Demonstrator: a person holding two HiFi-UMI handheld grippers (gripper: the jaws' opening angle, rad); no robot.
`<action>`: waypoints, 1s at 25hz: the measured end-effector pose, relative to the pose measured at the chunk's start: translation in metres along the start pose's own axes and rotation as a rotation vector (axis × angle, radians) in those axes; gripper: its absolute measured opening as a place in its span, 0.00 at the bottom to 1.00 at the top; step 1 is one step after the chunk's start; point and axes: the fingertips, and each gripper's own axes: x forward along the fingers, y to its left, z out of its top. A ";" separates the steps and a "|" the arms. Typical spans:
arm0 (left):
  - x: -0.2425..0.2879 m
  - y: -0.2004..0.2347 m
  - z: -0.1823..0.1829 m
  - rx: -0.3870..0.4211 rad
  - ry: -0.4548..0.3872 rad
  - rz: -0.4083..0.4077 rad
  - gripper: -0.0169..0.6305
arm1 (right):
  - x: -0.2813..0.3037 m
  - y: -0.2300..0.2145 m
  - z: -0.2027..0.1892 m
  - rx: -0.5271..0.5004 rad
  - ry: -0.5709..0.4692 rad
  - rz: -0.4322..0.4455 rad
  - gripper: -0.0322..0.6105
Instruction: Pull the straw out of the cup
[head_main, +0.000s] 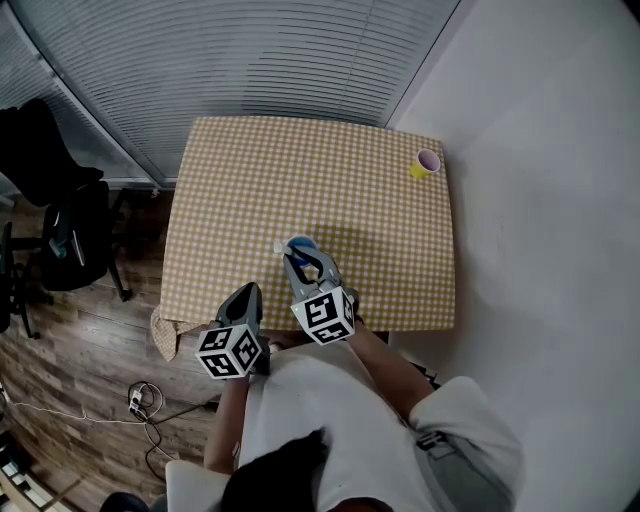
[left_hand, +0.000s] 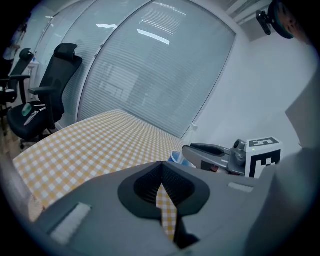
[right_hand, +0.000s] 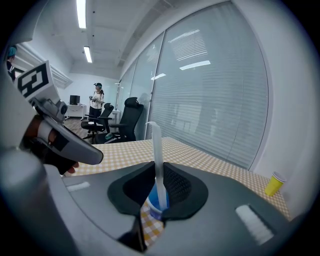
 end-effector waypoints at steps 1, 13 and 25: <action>-0.002 0.000 0.000 0.001 -0.002 0.000 0.05 | -0.002 0.000 0.001 0.004 -0.006 -0.003 0.14; 0.001 -0.010 -0.001 0.016 -0.020 -0.019 0.05 | -0.031 -0.012 0.043 0.102 -0.178 0.020 0.14; 0.015 -0.024 -0.001 0.035 -0.013 -0.067 0.05 | -0.056 -0.041 0.045 0.297 -0.212 0.003 0.14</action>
